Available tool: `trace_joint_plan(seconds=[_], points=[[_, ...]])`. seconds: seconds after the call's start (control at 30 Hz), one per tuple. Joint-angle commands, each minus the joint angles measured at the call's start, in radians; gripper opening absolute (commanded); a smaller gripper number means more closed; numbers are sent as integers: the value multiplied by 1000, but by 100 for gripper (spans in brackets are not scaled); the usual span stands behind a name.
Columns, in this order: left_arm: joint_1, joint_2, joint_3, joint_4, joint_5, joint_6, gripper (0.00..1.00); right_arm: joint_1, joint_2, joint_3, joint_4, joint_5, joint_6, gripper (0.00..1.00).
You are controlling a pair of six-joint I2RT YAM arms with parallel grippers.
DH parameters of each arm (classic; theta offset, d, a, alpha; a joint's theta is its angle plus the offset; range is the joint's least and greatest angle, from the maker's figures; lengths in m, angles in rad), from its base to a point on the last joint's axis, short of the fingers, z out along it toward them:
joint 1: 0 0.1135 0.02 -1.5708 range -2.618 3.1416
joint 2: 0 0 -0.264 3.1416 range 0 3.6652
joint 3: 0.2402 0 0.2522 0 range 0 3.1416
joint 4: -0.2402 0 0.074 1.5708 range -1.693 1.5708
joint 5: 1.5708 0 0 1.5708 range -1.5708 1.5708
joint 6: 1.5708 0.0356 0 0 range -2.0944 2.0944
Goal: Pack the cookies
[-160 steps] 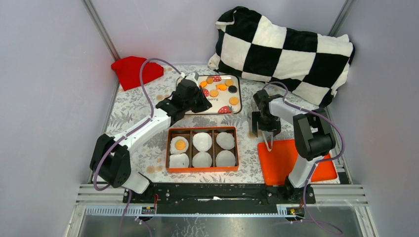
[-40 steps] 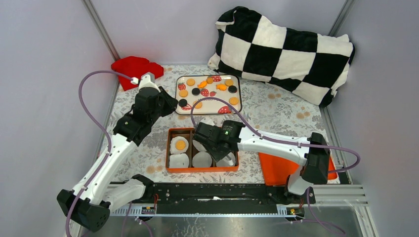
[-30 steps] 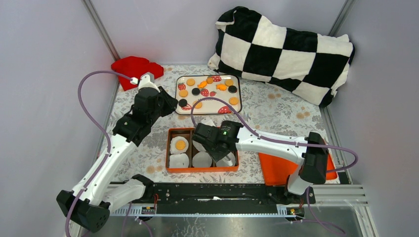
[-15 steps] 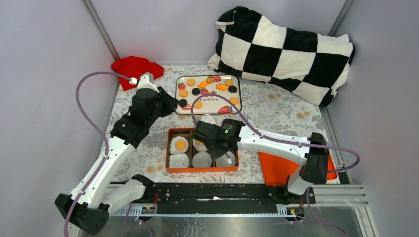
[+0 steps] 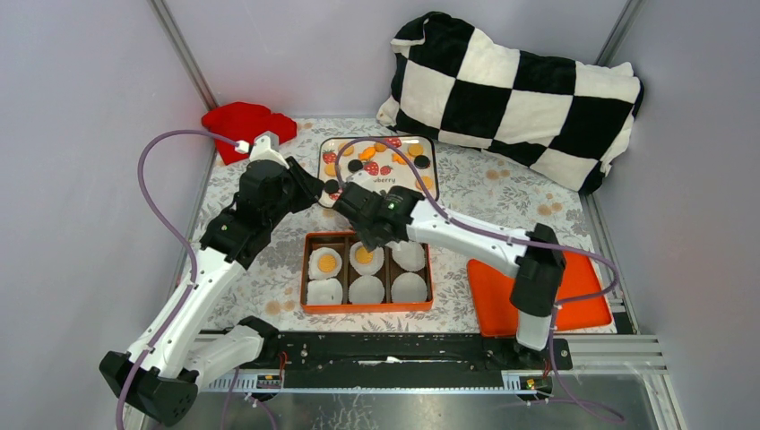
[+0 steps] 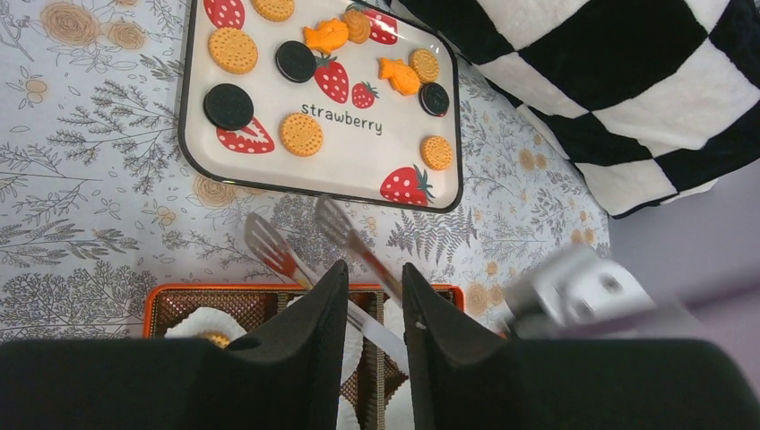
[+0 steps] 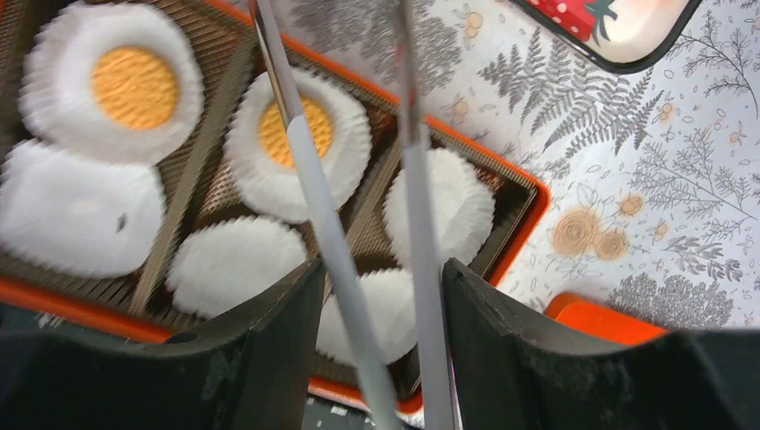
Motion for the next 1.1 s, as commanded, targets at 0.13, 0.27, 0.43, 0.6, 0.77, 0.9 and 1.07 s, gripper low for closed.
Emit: trace_joint_plan(seconds=[0.13, 0.27, 0.43, 0.6, 0.77, 0.9, 1.07], points=[[8, -12, 23, -21, -29, 38, 34, -154, 116, -16, 158, -39, -91, 57], [11, -14, 23, -28, -40, 42, 34, -173, 169, -5, 173, -48, -109, 57], [13, -10, 18, -27, -44, 48, 34, -194, 205, -7, 183, -24, -146, 61], [15, -8, 2, -13, -32, 44, 34, -247, 190, -42, 211, -49, -153, 62], [14, 0, -1, -10, -11, 38, 34, -290, 196, -52, 209, 7, -169, 62], [14, -3, -5, -8, -12, 40, 34, -335, 179, -101, 212, 58, -180, 63], [14, 10, -7, -7, 2, 38, 34, -406, 130, -230, 242, 0, -214, 74]])
